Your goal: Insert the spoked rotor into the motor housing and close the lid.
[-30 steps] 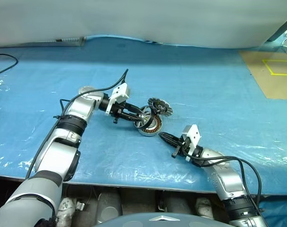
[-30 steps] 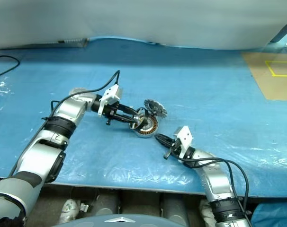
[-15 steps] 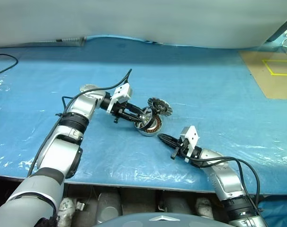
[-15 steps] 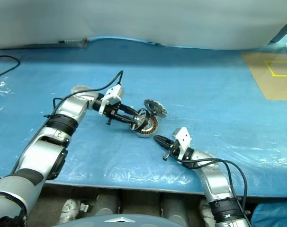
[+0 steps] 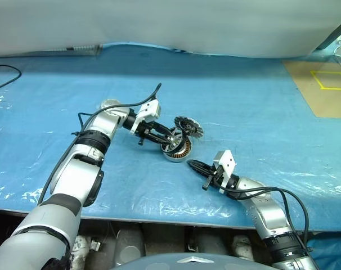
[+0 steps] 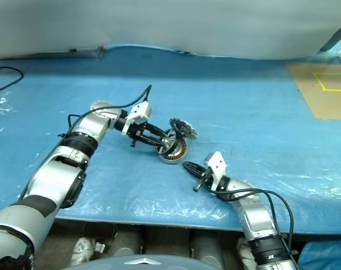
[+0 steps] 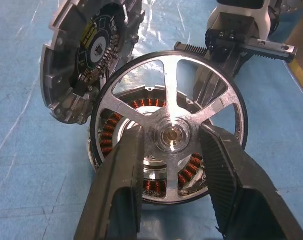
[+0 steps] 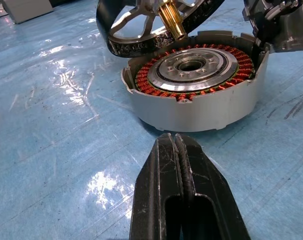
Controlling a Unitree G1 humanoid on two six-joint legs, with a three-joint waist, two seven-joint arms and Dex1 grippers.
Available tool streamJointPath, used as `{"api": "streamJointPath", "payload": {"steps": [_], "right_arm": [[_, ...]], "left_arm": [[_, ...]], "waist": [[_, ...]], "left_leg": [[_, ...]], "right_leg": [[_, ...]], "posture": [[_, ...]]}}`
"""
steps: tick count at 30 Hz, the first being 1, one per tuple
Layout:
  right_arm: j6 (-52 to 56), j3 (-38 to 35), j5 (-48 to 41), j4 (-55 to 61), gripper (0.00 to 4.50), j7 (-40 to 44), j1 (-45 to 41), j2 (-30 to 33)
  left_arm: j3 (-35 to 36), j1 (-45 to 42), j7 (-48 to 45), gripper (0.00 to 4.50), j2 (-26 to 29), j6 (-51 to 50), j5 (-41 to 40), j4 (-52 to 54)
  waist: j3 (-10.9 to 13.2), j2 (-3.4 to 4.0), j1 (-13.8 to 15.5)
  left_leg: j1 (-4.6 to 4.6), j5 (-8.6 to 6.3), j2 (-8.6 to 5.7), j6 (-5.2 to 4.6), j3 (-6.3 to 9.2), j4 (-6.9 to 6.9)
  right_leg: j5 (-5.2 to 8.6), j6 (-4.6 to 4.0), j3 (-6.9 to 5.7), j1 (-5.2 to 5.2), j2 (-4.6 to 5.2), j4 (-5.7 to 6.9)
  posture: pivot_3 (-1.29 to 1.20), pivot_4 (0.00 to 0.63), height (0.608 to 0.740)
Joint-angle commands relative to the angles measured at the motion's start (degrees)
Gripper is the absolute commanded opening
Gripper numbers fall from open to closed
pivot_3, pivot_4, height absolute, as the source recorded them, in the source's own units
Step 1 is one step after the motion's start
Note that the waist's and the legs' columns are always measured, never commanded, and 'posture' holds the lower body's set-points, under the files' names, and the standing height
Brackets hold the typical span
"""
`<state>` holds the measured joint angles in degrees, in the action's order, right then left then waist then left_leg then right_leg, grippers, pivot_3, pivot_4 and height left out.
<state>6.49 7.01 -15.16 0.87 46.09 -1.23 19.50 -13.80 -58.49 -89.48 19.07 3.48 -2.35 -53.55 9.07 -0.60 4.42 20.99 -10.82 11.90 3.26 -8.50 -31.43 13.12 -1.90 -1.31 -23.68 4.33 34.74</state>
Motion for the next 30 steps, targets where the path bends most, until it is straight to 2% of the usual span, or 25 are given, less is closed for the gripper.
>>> {"api": "streamJointPath", "payload": {"steps": [1,2,11,12,16,17,18,21,28,29,30], "right_arm": [[-0.74,-0.05,0.24,0.61,0.0,-0.25,0.28,0.23],[-0.74,-0.09,0.34,0.56,0.0,-0.38,0.24,0.23],[-0.67,-0.35,0.73,0.13,0.0,-0.66,-0.02,0.28],[-0.66,-0.38,0.71,0.13,0.0,-0.67,-0.01,0.28],[-0.63,-1.1,0.43,0.4,0.0,-1.12,0.21,0.35],[-0.7,-1.28,0.4,0.48,0.0,-1.23,0.32,0.47],[-0.82,-1.93,0.34,0.4,0.0,-1.78,0.23,0.57],[-1.1,-4.74,0.33,-0.6,0.0,-4.62,-1.05,0.84],[-1.11,-8.69,5.22,-9.61,0.0,-14.53,-9.92,0.5],[-1.17,-9.0,5.62,-11.25,0.0,-15.45,-11.76,0.41],[-1.35,-9.1,6.05,-13.04,0.0,-16.09,-13.78,0.43]], "left_arm": [[-0.6,-1.28,0.9,1.37,0.19,1.52,1.78,-1.2],[-0.49,-1.36,0.88,1.37,0.09,1.52,1.87,-1.41],[1.77,-2.21,0.49,4.31,-0.53,0.46,0.29,-1.25],[2.08,-2.12,0.31,4.46,-0.48,0.33,-0.07,-0.86],[4.17,0.44,-2.73,4.46,0.97,-3.51,-4.36,4.87],[4.37,1.3,-2.95,4.02,1.42,-4.7,-5.27,6.6],[4.89,2.96,-2.99,3.81,2.2,-6.68,-6.68,9.26],[7.27,10.52,-1.3,2.78,4.75,-11.4,-9.97,19.36],[13.2,30.66,13.52,0.28,4.57,-17.91,-16.13,44.12],[13.82,33.59,16.2,0.03,3.78,-16.87,-16.16,46.23],[14.33,36.73,18.28,0.03,2.94,-15.04,-16.25,48.12]], "waist": [[0.0,0.0,0.01],[0.0,0.0,0.02],[0.0,-0.01,0.18],[0.0,-0.01,0.18],[0.01,-0.01,0.15],[0.01,-0.01,0.15],[0.01,-0.01,0.12],[0.0,0.0,-0.18],[0.01,0.01,-0.27],[0.01,0.02,-0.37],[0.01,0.03,-0.51]], "left_leg": [[0.0,0.0,0.01,0.0,0.0,0.0],[-0.01,0.0,0.0,0.0,0.0,-0.01],[-0.02,0.0,0.0,0.0,0.01,-0.06],[-0.02,0.0,0.0,0.0,0.02,-0.06],[-0.01,0.0,0.01,0.0,0.02,-0.05],[-0.02,0.0,0.01,0.0,0.02,-0.05],[-0.02,0.0,0.01,0.0,0.01,-0.04],[-0.08,-0.01,0.02,0.0,-0.02,0.01],[-0.09,-0.1,0.11,0.16,-0.02,-0.06],[-0.06,-0.1,0.12,0.15,-0.02,-0.08],[-0.08,-0.1,0.12,0.16,-0.05,-0.1]], "right_leg": [[0.0,0.0,0.0,0.01,0.0,0.0],[0.0,0.0,0.0,0.02,0.0,0.0],[0.0,0.0,0.0,0.06,0.01,-0.01],[0.0,0.0,0.0,0.07,0.01,0.0],[0.0,0.0,0.0,0.06,0.01,-0.01],[0.0,-0.01,0.0,0.06,0.01,-0.01],[0.01,-0.01,0.0,0.06,0.01,-0.01],[0.01,-0.01,0.01,0.06,0.01,-0.01],[0.02,-0.04,-0.07,-0.04,0.01,0.0],[0.02,-0.04,-0.07,-0.04,0.01,0.0],[0.02,-0.04,-0.05,-0.05,0.01,0.0]], "posture": [[0.0,0.15,0.74],[0.0,0.15,0.74],[0.0,0.15,0.74],[0.0,0.15,0.74],[0.0,0.15,0.74],[0.0,0.15,0.74],[0.0,0.15,0.74],[0.0,0.15,0.74],[0.0,0.15,0.74],[0.0,0.15,0.74],[0.0,0.15,0.74]]}}
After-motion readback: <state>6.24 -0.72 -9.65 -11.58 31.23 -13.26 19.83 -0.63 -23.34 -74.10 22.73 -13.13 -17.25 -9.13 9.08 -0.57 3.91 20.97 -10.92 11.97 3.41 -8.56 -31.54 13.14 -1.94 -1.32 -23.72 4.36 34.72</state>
